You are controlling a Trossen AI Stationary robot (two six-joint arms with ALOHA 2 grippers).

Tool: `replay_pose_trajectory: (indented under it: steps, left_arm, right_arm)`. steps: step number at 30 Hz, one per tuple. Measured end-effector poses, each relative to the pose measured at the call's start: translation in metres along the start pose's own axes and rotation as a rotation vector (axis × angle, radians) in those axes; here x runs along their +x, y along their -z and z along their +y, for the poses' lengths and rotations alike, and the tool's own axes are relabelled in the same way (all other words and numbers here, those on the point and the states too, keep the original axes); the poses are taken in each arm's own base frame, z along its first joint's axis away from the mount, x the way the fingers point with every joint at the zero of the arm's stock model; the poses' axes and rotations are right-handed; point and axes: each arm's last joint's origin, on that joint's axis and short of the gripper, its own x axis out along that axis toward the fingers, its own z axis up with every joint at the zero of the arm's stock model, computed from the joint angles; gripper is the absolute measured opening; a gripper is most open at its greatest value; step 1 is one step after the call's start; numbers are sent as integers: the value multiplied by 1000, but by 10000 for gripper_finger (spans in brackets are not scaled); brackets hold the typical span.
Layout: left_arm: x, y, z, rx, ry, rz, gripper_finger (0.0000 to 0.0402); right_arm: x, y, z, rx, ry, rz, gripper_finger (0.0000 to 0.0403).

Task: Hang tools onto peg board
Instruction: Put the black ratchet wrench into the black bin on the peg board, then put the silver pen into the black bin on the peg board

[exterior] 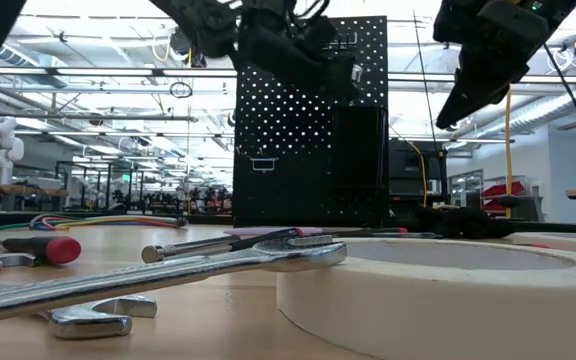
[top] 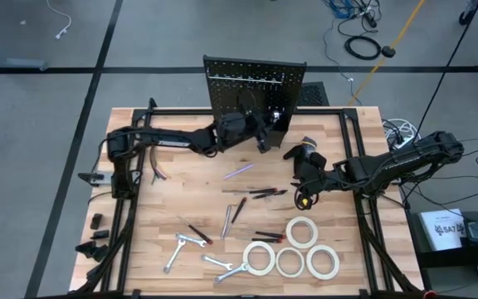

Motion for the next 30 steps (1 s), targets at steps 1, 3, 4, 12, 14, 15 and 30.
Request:
replay_pose_trajectory:
  steps: [1,3,4,12,14,15,30]
  left_arm:
    - [-5,-4,3,5,6,19,137]
    - [-15,-10,8,18,18,60,137]
    - [-20,-14,10,20,20,70,137]
    - [-43,-29,25,33,33,126,137]
    - [-43,-24,28,34,35,163,137]
    - [-42,-21,29,29,38,186,137]
    - [-38,-4,48,-49,185,310,138]
  right_arm:
    - [0,0,0,-1,1,3,105]
    - [0,1,0,-3,3,6,105]
    - [0,1,0,-3,4,7,105]
    - [0,1,-1,-5,7,11,105]
    - [0,1,-1,-4,6,11,105]
    - [0,1,-1,-4,7,11,105]
    - [0,1,-1,5,6,11,105]
